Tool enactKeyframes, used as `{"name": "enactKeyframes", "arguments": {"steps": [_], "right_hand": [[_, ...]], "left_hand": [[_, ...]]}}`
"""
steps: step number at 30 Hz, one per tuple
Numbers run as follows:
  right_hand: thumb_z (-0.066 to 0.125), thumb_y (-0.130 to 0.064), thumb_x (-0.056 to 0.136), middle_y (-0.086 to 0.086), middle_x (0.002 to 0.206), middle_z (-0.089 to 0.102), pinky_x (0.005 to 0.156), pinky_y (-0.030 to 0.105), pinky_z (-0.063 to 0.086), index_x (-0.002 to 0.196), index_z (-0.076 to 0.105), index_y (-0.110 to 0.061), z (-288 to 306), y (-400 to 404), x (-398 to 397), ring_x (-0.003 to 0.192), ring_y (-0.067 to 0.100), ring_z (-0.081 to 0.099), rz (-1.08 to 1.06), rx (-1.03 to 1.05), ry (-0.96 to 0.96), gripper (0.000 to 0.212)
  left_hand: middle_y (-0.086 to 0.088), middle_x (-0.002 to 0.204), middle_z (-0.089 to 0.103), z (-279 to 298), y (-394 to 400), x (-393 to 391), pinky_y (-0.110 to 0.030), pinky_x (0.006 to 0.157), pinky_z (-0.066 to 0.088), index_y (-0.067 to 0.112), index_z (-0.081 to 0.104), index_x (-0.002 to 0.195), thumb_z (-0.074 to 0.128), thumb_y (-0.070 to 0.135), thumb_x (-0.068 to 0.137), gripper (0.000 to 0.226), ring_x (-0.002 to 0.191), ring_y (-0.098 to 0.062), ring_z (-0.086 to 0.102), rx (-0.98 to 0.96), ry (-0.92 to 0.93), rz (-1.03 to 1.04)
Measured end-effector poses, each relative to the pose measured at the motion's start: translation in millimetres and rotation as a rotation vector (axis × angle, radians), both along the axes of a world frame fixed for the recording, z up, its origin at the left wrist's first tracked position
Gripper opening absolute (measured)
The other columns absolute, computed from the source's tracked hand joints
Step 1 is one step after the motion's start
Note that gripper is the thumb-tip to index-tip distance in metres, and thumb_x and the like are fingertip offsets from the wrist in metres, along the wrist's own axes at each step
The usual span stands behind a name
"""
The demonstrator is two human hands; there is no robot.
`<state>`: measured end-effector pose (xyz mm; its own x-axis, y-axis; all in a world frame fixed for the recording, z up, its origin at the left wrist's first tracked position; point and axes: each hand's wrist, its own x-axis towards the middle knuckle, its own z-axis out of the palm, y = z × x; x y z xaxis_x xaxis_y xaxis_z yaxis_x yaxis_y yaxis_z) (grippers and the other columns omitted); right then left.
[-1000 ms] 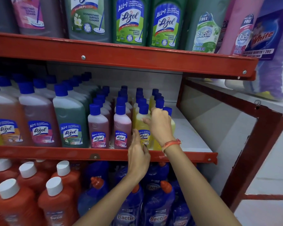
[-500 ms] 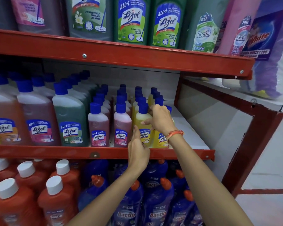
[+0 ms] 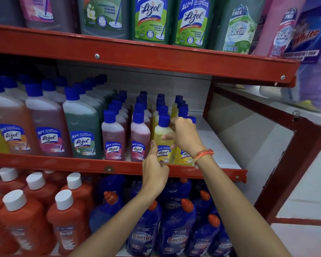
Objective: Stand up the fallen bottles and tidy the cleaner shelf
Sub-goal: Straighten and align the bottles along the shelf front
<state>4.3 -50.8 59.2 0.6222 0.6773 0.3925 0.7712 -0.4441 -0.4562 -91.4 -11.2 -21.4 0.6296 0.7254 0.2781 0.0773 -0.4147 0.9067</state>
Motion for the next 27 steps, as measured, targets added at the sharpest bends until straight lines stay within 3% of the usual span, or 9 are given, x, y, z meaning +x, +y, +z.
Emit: {"name": "enactKeyframes", "arguments": {"steps": [3,9,13,16,19,23,25,27], "right_hand": [[0.079,-0.02,0.077,0.016,0.112,0.067,0.075,0.043,0.06,0.11,0.065,-0.003,-0.3,-2.0,-0.3,0.077,0.032,0.071,-0.003,0.0,-0.002,0.04],[0.081,-0.017,0.075,0.017,0.116,0.067,0.084,0.046,0.058,0.119,0.063,-0.003,2.5,-2.9,-2.9,0.099,0.034,0.067,-0.042,0.069,0.055,0.049],[0.079,-0.02,0.078,0.011,0.114,0.071,0.081,0.046,0.06,0.119,0.064,-0.008,2.4,-6.5,-17.5,0.101,0.027,0.07,-0.137,0.363,0.008,0.046],[0.072,-0.019,0.085,0.003,0.104,0.075,0.071,0.04,0.062,0.111,0.069,-0.012,-4.5,1.4,-38.6,0.094,0.012,0.071,-0.071,0.584,-0.077,0.027],[0.067,-0.019,0.088,0.006,0.116,0.071,0.072,0.04,0.062,0.12,0.065,-0.012,-11.2,22.0,-49.7,0.096,0.018,0.071,0.047,0.422,-0.008,0.032],[0.067,-0.021,0.088,0.017,0.123,0.065,0.088,0.047,0.055,0.129,0.054,-0.007,-13.5,51.9,-52.5,0.096,0.037,0.069,0.018,0.116,-0.004,0.046],[0.069,-0.021,0.086,0.018,0.117,0.066,0.085,0.046,0.056,0.124,0.056,-0.004,-11.9,58.8,-51.1,0.09,0.036,0.069,0.003,0.099,0.031,0.043],[0.07,-0.017,0.086,0.016,0.113,0.068,0.074,0.038,0.058,0.118,0.059,-0.004,-9.6,60.7,-47.6,0.07,0.027,0.07,-0.008,0.11,0.061,0.037]], "left_hand": [[-0.004,0.132,0.057,0.5,-1.2,-1.0,-0.016,0.09,0.043,0.017,0.015,0.148,0.05,-0.006,0.086,0.075,0.115,-0.011,0.056,-0.013,0.003,-0.005],[-0.002,0.135,0.055,5.2,0.8,-8.8,-0.018,0.094,0.042,0.015,0.02,0.147,0.049,-0.006,0.085,0.071,0.116,-0.007,0.052,-0.004,-0.019,-0.021],[0.018,0.118,0.052,3.3,11.7,-27.0,-0.018,0.093,0.042,0.018,0.035,0.143,0.05,-0.006,0.083,0.066,0.109,0.001,0.05,0.014,-0.121,0.014],[0.005,0.135,0.054,0.2,23.6,-41.8,-0.032,0.108,0.041,0.018,0.043,0.138,0.048,-0.006,0.082,0.061,0.125,-0.01,0.05,0.055,-0.214,0.116],[-0.004,0.145,0.046,0.7,37.7,-50.3,-0.04,0.112,0.038,0.017,0.031,0.144,0.049,-0.001,0.084,0.066,0.133,-0.016,0.045,0.107,-0.143,0.141],[-0.011,0.149,0.041,0.9,49.4,-52.6,-0.04,0.111,0.036,0.014,0.013,0.148,0.046,-0.001,0.085,0.073,0.134,-0.024,0.043,0.092,0.014,0.009],[-0.018,0.148,0.04,0.3,52.2,-52.3,-0.044,0.111,0.037,0.014,0.009,0.149,0.045,-0.003,0.084,0.076,0.134,-0.03,0.042,0.046,0.055,-0.04],[-0.024,0.144,0.043,-0.9,55.4,-51.8,-0.048,0.108,0.038,0.014,0.007,0.149,0.044,-0.003,0.085,0.076,0.131,-0.036,0.044,0.013,0.082,-0.059]]}}
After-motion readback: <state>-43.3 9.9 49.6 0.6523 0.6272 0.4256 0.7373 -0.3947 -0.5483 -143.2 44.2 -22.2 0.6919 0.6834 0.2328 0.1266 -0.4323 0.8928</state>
